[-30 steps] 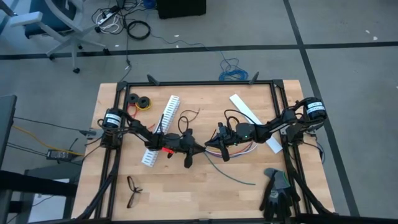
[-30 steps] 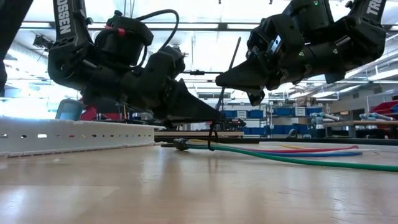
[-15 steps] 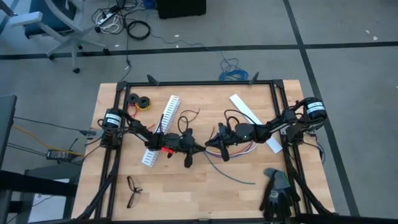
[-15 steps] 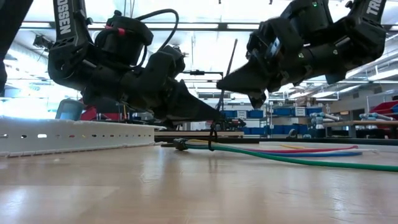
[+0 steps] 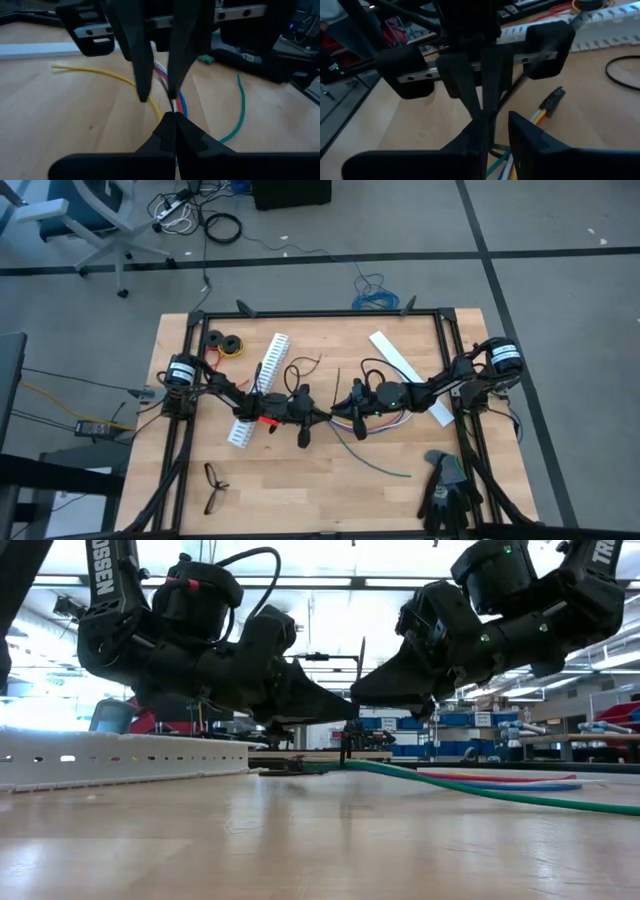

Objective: Ziptie cables
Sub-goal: Wrap the cable wires with the black zip tie

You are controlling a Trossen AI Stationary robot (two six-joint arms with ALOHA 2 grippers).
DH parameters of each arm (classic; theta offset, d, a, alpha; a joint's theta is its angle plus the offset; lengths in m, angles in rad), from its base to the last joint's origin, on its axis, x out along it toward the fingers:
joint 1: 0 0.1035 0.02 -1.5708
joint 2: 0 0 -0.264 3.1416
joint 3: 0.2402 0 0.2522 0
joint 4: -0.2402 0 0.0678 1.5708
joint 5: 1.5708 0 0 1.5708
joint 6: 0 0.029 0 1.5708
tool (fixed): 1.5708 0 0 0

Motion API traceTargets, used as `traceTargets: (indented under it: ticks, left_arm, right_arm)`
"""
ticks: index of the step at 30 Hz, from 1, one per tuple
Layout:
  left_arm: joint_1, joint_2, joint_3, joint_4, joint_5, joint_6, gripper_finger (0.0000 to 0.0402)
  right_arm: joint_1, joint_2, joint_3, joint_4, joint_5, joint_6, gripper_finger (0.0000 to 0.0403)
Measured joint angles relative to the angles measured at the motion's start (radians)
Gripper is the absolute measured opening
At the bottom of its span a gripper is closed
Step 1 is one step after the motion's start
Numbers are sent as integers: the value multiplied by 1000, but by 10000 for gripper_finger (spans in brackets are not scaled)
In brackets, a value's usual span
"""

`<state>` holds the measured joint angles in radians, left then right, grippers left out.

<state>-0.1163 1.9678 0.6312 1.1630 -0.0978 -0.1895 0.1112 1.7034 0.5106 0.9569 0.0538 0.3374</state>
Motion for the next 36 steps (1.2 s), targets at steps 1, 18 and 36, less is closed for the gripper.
traceTargets:
  ticks: [1,18,36]
  left_arm:
    - [0,0,0,-1,-1,0,1]
    - [5,3,0,-4,-9,-28,4]
    - [5,3,0,1,-13,-28,2]
  right_arm:
    - [0,8,1,3,0,0,57]
    - [4,59,72,-20,23,-106,0]
    - [2,58,72,-34,-22,-24,36]
